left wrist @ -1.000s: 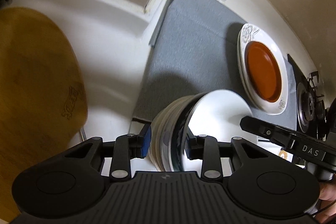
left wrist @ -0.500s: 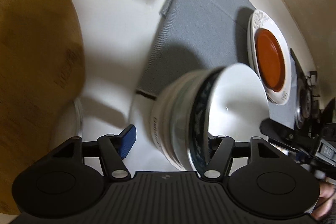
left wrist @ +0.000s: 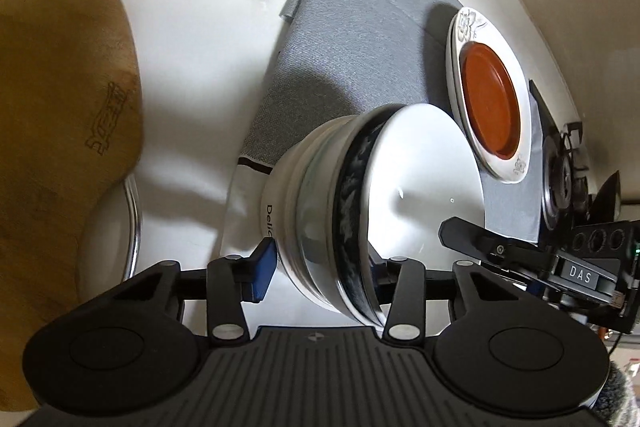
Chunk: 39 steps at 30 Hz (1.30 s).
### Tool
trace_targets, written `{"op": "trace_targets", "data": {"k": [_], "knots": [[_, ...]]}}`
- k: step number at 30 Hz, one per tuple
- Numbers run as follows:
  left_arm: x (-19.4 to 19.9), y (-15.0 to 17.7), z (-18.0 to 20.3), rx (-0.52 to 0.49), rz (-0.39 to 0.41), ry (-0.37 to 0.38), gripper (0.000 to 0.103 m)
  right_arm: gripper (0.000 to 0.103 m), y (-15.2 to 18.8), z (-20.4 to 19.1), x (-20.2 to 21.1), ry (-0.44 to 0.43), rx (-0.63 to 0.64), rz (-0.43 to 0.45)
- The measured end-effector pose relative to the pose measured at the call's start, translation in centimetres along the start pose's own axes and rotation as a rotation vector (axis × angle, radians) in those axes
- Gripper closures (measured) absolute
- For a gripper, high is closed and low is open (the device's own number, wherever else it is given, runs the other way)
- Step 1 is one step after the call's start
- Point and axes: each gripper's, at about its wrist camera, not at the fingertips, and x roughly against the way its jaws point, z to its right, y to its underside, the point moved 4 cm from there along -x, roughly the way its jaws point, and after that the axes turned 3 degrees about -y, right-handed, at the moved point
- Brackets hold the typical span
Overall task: Organize plates and bowls
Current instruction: 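Carry the bowl stack toward the plate stack with both grippers, then lower the bowl stack onto the terracotta plate and open both grippers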
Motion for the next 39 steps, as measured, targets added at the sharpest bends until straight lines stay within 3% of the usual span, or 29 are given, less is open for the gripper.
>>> {"op": "trace_targets", "data": {"k": [12,25,39], "knots": [[0.7,0.3,1.6,-0.025,0.031,-0.077,0.057,0.058,0.3,-1.6,0.0,0.069,0.049,0.011],[1.2,0.4,3.4,-0.067,0.052,-0.064,0.057,0.058,0.1,-2.5,3.1,0.100,0.076,0.075],[1.4,-1.8,10.6,-0.198,0.105,-0.046,0.056,0.059,-2.5,-2.5,9.5,0.145,0.080,0.228]]}}
